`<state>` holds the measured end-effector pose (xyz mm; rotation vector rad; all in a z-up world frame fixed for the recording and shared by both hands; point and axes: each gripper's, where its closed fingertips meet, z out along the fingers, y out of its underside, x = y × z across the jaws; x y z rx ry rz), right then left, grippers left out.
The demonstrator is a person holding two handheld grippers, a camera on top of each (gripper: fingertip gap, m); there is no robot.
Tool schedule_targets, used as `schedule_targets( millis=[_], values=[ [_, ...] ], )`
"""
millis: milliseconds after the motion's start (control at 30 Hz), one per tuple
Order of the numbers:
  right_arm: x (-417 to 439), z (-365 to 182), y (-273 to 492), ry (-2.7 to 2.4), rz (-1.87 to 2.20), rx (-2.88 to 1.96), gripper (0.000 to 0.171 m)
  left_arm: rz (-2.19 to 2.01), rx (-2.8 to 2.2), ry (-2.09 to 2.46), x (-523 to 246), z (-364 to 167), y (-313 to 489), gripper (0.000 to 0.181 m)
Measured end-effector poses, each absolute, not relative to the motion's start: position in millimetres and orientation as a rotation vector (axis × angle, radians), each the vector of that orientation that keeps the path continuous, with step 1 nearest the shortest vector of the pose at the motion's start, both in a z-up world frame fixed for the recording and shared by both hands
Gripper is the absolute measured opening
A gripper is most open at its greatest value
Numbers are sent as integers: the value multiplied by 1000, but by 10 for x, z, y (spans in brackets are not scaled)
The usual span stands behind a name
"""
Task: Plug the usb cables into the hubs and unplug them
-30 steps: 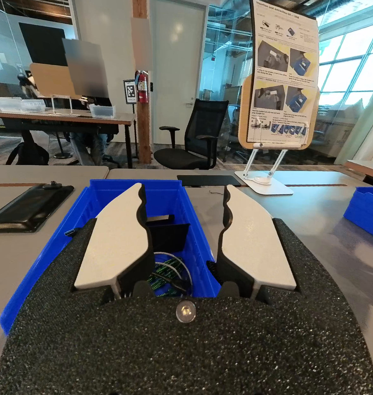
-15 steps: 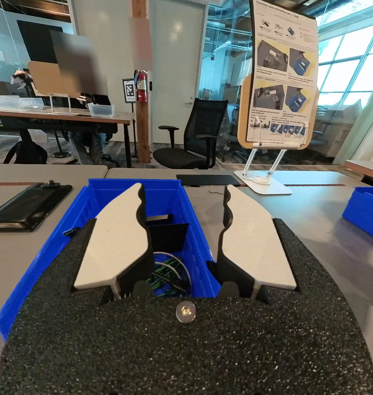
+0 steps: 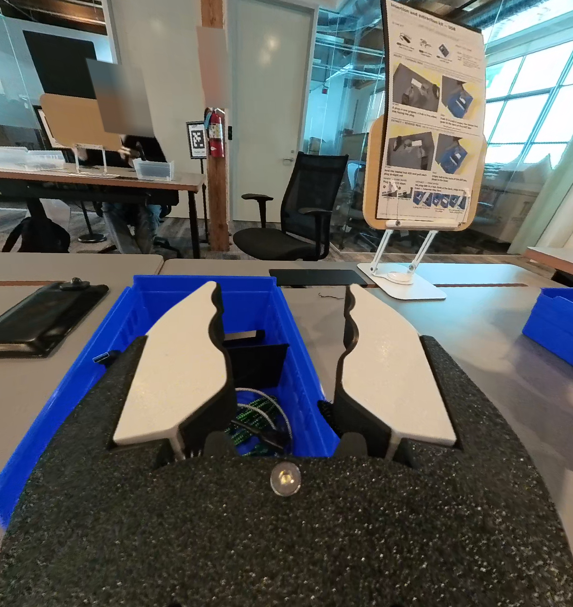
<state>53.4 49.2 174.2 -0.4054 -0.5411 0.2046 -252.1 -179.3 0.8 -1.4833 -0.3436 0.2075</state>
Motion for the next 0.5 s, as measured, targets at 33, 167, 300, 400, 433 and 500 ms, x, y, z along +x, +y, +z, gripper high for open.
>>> schedule_targets(
  millis=[33,167,300,400,433,500],
  values=[
    [527,1737,503,-545,206,-411,7,207,-1483,-343,-2519,9,-1791,71],
    [511,1728,565,-554,210,-435,7,209,-1486,-342,-2521,2,-1783,71],
    [487,1701,676,-567,241,-480,9,212,-1486,-339,-2515,5,-1779,71],
    [460,1675,768,-583,261,-522,10,213,-1483,-336,-2511,13,-1777,72],
    [453,1666,797,-587,267,-537,10,214,-1483,-336,-2510,13,-1776,72],
    [438,1650,853,-595,279,-566,11,214,-1485,-336,-2510,11,-1775,72]
  ],
)
